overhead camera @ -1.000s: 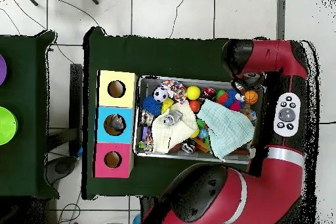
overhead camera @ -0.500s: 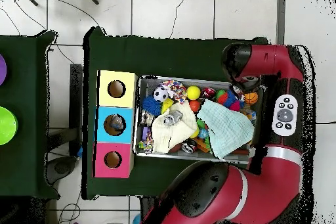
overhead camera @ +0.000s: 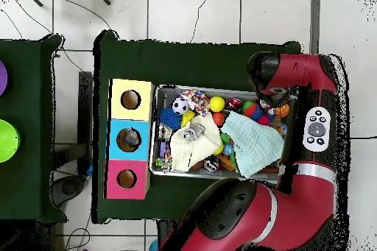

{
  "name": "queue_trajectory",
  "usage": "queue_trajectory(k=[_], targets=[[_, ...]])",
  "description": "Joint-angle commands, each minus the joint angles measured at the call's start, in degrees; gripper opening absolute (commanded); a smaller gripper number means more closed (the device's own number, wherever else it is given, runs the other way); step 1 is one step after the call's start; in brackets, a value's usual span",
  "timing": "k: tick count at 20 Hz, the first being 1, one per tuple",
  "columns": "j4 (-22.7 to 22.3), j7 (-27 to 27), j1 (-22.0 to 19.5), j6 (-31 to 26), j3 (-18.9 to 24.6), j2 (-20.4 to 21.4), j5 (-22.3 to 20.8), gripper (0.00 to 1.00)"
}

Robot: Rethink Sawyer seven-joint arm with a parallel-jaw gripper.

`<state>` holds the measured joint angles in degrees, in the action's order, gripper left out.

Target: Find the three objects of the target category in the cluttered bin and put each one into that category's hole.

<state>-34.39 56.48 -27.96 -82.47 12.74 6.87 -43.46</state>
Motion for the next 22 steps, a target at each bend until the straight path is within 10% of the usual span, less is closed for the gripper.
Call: queue_trajectory(k=[1,22], targets=[[-5.23,-14.79,0.44,-9.04,-0.35,-1.62,-0.36,1.00],[-2.44,-14.77,0.10,-6.71,-1.01,-5.84,-1.60,1.00]])
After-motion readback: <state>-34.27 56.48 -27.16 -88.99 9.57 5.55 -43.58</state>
